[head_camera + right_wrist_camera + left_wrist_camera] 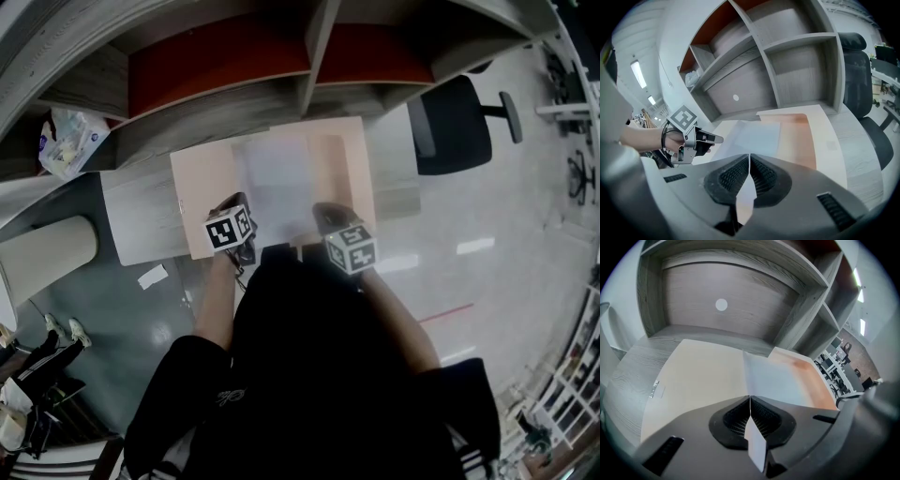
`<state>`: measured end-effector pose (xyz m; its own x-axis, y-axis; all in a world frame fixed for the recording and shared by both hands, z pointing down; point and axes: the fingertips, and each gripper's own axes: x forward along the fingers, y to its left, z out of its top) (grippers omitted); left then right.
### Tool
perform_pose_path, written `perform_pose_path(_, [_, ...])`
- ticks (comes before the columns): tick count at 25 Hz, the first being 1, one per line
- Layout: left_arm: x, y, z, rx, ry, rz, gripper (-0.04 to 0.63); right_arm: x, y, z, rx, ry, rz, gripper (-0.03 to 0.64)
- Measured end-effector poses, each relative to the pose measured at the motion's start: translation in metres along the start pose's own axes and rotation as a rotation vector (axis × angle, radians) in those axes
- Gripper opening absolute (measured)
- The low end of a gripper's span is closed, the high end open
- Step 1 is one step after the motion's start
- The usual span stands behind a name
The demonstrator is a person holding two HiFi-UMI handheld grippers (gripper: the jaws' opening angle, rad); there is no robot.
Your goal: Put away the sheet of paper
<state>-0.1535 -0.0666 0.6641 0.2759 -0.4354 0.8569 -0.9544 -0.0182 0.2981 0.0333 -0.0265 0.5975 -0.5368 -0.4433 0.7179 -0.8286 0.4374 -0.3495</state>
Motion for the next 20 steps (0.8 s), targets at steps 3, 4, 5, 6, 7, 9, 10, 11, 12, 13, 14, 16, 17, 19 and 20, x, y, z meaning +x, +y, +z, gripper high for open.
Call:
perform_pose_path(3, [-0.002, 0.003, -0.003, -0.007, -0.001, 0.004, 0.046, 0.001, 0.001, -0.001, 0.001, 0.004, 0.007, 0.025])
perform_pose_path(4, [-0.002, 0.005, -0.004, -0.012, -0.001, 0.005, 0.046, 0.002, 0.001, -0.002, 0.001, 0.005, 0.008, 0.025])
perform_pose_path(5, [-0.002, 0.006, -0.005, -0.015, -0.001, 0.006, 0.046, 0.002, 0.002, -0.002, 0.000, 0.006, 0.009, 0.025])
perform_pose_path(6, [-0.002, 0.007, -0.005, -0.017, -0.002, 0.008, 0.046, 0.002, 0.002, -0.002, -0.002, 0.006, 0.010, 0.025])
perform_pose_path(7, [-0.003, 0.008, -0.004, -0.019, -0.006, 0.010, 0.046, 0.002, 0.002, -0.002, -0.004, 0.006, 0.011, 0.025])
perform_pose_path(9, [-0.007, 0.011, -0.002, -0.030, -0.019, 0.012, 0.046, 0.002, 0.001, -0.001, -0.006, 0.006, 0.012, 0.025])
perform_pose_path(10, [-0.009, 0.011, -0.003, -0.040, -0.018, 0.009, 0.046, 0.001, 0.001, -0.001, -0.007, 0.006, 0.013, 0.025])
perform_pose_path(11, [-0.010, 0.012, -0.006, -0.046, -0.009, 0.005, 0.048, 0.001, 0.000, -0.001, -0.007, 0.007, 0.014, 0.025])
perform_pose_path(12, [-0.011, 0.012, -0.009, -0.046, 0.005, -0.001, 0.048, 0.000, 0.000, -0.002, -0.006, 0.009, 0.015, 0.025])
perform_pose_path(13, [-0.012, 0.012, -0.012, -0.041, 0.021, -0.006, 0.048, 0.000, 0.000, -0.002, -0.006, 0.011, 0.016, 0.025])
perform_pose_path(14, [-0.012, 0.011, -0.015, -0.034, 0.035, -0.012, 0.048, 0.001, 0.000, -0.002, -0.006, 0.012, 0.018, 0.025])
perform_pose_path(16, [-0.013, 0.010, -0.020, -0.026, 0.054, -0.018, 0.051, 0.002, 0.000, -0.001, -0.006, 0.014, 0.021, 0.025])
perform_pose_path(17, [-0.013, 0.009, -0.021, -0.025, 0.062, -0.023, 0.057, 0.002, 0.001, -0.001, -0.007, 0.014, 0.023, 0.025])
perform_pose_path(19, [-0.012, 0.005, -0.025, -0.028, 0.080, -0.044, 0.114, 0.004, 0.001, 0.000, -0.010, 0.014, 0.027, 0.025])
perform_pose_path(20, [-0.011, 0.003, -0.028, -0.029, 0.092, -0.056, 0.130, 0.004, 0.001, 0.000, -0.012, 0.015, 0.027, 0.025])
